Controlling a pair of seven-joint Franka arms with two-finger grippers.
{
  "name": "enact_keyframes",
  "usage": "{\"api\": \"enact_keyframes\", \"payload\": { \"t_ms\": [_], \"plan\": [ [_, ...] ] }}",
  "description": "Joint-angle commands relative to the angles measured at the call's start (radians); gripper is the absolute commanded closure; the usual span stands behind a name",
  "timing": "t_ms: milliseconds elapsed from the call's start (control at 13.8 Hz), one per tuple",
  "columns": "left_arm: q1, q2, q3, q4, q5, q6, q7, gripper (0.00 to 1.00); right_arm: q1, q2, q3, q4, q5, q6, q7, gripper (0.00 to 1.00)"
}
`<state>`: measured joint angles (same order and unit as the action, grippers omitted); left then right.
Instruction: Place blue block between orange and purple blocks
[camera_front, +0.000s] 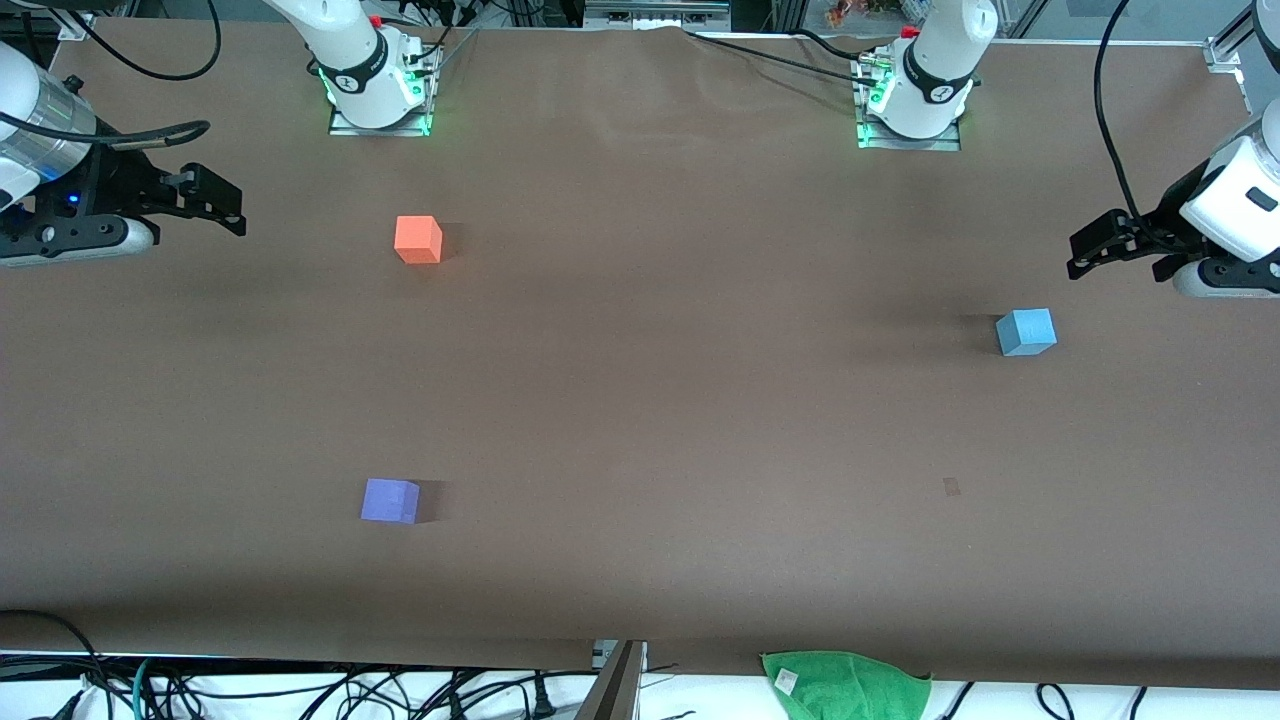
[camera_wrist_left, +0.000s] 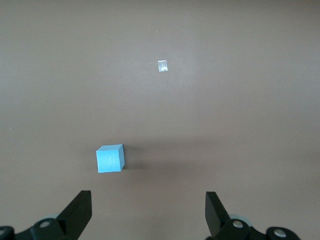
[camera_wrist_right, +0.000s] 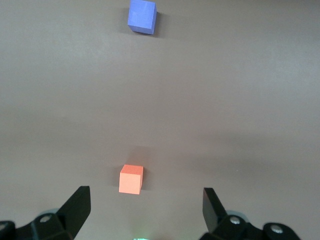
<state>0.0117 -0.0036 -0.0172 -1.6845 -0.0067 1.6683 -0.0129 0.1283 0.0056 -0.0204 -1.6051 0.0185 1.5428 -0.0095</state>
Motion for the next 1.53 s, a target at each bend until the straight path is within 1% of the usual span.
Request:
{"api": "enact_keyframes", "payload": {
  "t_ms": [0, 873, 1455],
  "plan": [
    [-0.015, 0.022, 0.014, 0.045, -0.015, -0.025, 0.008, 0.0, -0.007, 0.004, -0.004, 0.014, 0.015, -0.018, -0.012, 0.0],
    [-0.013, 0.042, 0.016, 0.052, -0.018, -0.025, 0.007, 0.0, -0.007, 0.004, -0.007, 0.013, 0.017, -0.018, -0.013, 0.0],
    [-0.01, 0.077, 0.022, 0.052, -0.026, -0.032, 0.01, 0.0, -0.007, 0.004, -0.007, 0.013, 0.015, -0.018, -0.013, 0.0]
  ]
}}
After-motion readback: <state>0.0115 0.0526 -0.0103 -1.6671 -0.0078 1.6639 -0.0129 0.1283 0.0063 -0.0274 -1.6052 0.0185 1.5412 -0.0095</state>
